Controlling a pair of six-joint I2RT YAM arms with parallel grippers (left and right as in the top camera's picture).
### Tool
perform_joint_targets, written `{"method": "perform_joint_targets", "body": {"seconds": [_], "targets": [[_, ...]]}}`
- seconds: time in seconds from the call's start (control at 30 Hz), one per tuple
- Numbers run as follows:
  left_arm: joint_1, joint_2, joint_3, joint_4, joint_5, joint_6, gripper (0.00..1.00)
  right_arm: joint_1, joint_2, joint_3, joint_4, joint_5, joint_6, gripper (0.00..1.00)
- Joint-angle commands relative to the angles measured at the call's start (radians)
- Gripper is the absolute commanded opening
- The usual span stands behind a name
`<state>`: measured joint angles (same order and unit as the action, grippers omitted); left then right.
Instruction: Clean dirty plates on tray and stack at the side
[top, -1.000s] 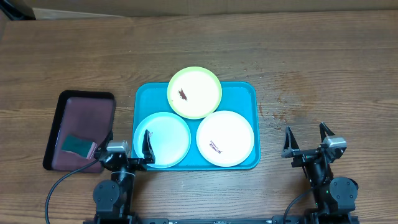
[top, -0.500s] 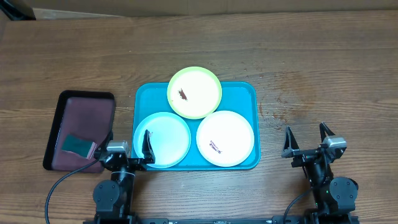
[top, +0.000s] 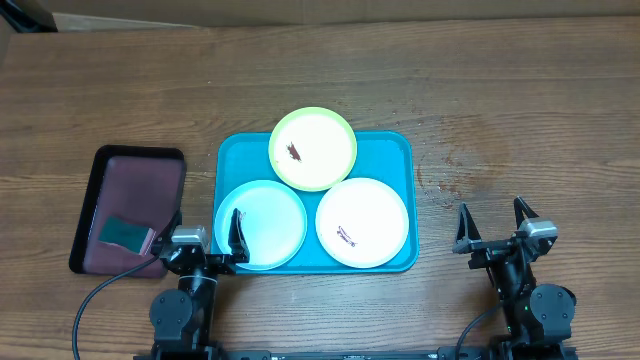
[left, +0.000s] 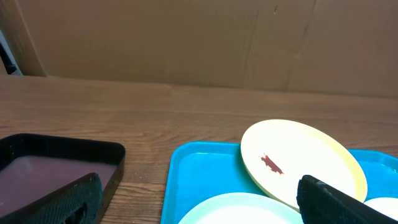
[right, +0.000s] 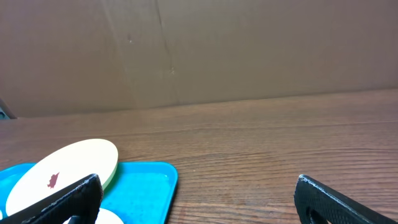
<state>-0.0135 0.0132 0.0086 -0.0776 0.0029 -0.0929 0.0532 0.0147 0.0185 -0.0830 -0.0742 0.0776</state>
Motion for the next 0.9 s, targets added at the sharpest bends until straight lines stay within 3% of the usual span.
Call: {"method": "perform_joint_targets", "body": {"seconds": [0.0,0.47,0.57,0.7,0.87], "targets": [[-0.007,-0.009,-0.004,0.000,-0.006,0.026,1.00,-0.003,-0.010,-0.010,0.003,0.003,-0.003,1.00],[-0.007,-0.009,-0.004,0.000,-0.006,0.026,1.00,-0.003,-0.010,-0.010,0.003,0.003,-0.003,1.00],[-0.008,-0.009,-0.004,0.004,0.039,-0.051,1.00,-0.003,-0.010,-0.010,0.003,0.003,-0.003,1.00],[-0.007,-0.009,-0.004,0.145,0.167,-0.213,1.00,-0.003,-0.010,-0.010,0.003,0.003,-0.003,1.00],[-0.006,-0.009,-0.004,0.382,0.313,-0.206,1.00,-0.003,-0.010,-0.010,0.003,0.003,-0.003,1.00]]}}
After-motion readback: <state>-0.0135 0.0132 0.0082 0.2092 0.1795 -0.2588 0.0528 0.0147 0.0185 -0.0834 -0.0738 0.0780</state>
